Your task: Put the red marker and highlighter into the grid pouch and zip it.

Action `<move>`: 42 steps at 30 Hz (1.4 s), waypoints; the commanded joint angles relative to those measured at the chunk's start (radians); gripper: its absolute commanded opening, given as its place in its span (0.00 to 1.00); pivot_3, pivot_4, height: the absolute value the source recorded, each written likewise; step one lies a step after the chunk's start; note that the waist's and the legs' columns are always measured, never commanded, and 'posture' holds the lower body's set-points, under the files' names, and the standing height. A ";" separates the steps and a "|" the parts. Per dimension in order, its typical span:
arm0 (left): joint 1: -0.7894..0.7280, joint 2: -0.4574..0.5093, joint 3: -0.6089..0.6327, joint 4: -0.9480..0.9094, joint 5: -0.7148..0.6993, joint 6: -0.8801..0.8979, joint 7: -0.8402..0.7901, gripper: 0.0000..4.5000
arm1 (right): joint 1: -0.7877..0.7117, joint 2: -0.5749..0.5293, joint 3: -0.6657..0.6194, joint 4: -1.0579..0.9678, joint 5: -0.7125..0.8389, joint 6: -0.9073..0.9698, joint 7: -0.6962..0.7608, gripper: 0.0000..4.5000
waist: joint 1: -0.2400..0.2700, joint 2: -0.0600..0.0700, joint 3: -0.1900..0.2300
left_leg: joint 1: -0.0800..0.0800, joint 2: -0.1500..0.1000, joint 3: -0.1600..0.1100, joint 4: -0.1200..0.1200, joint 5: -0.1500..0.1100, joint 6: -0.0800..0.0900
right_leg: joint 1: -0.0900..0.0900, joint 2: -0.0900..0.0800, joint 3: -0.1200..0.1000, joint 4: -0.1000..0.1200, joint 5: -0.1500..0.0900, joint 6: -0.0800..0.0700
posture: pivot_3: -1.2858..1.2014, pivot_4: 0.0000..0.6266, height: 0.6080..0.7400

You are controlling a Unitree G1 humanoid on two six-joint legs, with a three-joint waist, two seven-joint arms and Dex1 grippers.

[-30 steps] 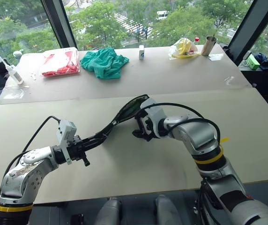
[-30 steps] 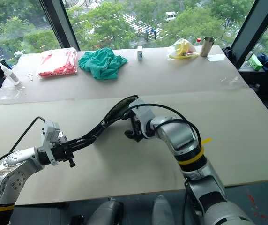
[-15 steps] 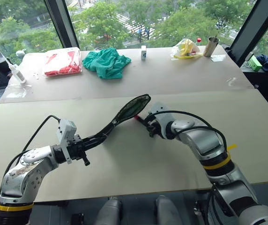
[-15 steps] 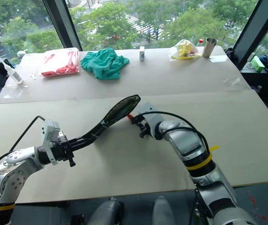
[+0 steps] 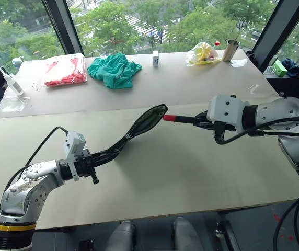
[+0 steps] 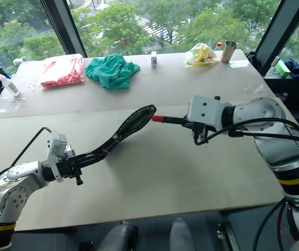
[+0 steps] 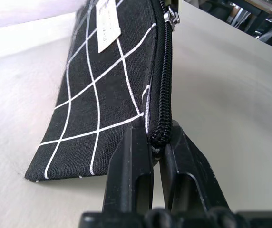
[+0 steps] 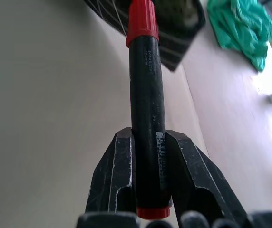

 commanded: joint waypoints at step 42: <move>-0.034 0.003 -0.057 0.031 0.077 -0.057 -0.068 0.00 | 0.042 0.051 -0.013 -0.082 -0.230 -0.180 0.138 0.12 | 0.037 0.000 0.000 | -0.002 -0.001 0.000 0.002 0.000 -0.001 | 0.000 -0.001 0.000 -0.002 0.000 0.000 | 0.52 0.24 1.00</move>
